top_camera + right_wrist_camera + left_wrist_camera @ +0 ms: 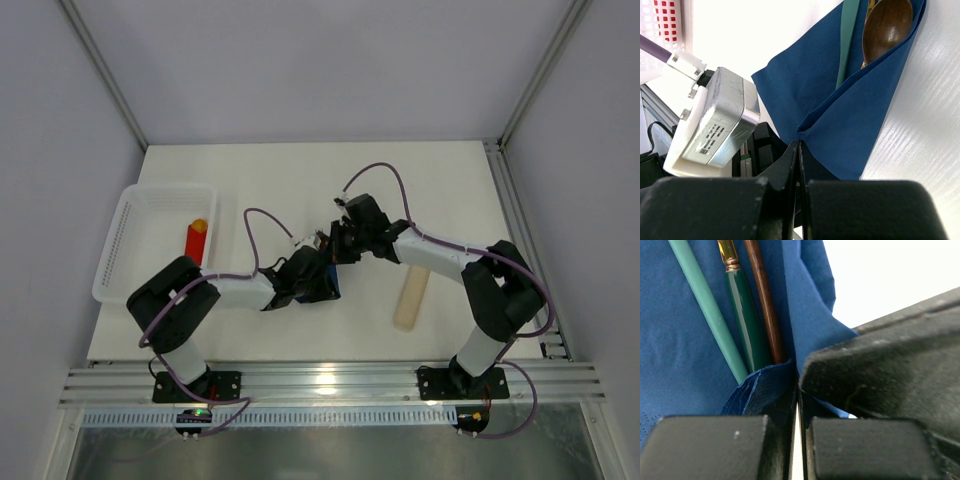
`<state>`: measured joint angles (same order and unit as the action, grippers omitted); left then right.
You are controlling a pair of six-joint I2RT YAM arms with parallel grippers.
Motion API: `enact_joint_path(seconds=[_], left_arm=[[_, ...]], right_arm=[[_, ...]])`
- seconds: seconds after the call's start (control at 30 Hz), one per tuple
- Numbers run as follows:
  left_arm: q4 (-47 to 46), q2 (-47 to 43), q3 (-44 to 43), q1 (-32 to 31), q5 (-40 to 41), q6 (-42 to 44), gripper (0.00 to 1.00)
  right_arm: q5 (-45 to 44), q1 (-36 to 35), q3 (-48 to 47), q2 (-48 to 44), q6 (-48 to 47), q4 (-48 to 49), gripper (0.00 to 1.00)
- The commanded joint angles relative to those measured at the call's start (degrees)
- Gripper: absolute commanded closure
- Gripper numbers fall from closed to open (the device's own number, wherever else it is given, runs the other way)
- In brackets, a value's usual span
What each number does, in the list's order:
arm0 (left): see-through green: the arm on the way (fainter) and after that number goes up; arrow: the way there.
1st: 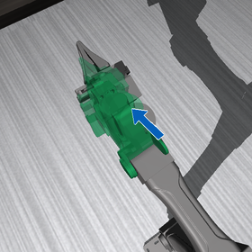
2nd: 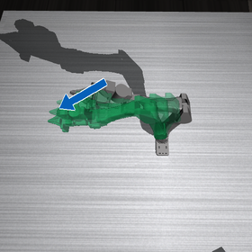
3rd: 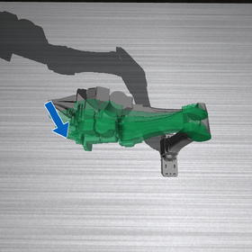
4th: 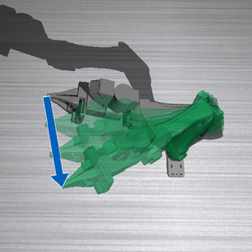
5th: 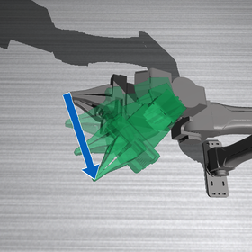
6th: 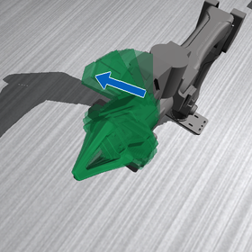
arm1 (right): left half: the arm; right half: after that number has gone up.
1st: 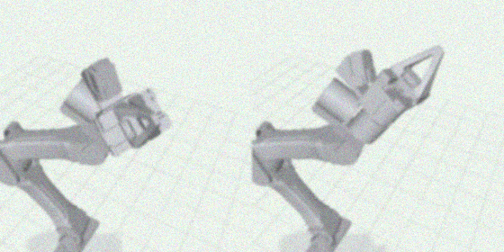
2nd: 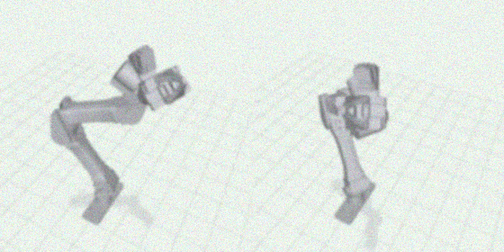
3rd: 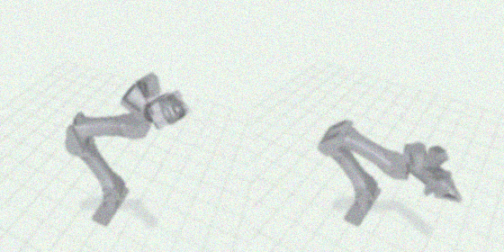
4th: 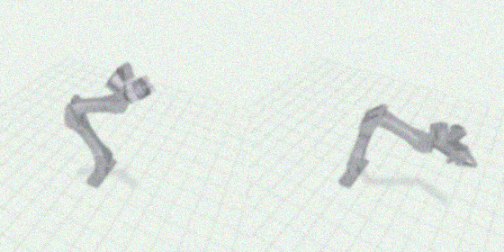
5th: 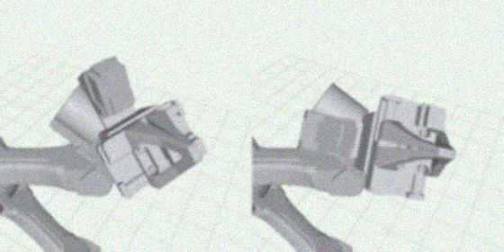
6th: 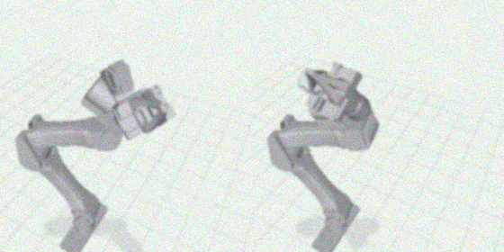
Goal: Place the utensils on the paper napkin and roll it up
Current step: Roll the napkin at the center of the board.
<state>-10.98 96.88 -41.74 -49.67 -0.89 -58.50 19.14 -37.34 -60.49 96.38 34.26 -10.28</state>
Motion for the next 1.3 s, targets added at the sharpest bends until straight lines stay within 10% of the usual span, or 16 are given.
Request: enact_joint_path(seconds=[0.0, 1.27], left_arm=[[2.4, -1.2, 0.2, -1.4, 3.1, 1.2, 1.0], [13.2, -13.4, 1.1, -2.1, 13.5, 5.5, 1.0]], right_arm=[[1.3, -1.1, -2.2, -0.2, 1.2, 2.8, 0.96], [1.3, -1.2, 0.3, -1.6, -0.2, 3.1, 0.97]])
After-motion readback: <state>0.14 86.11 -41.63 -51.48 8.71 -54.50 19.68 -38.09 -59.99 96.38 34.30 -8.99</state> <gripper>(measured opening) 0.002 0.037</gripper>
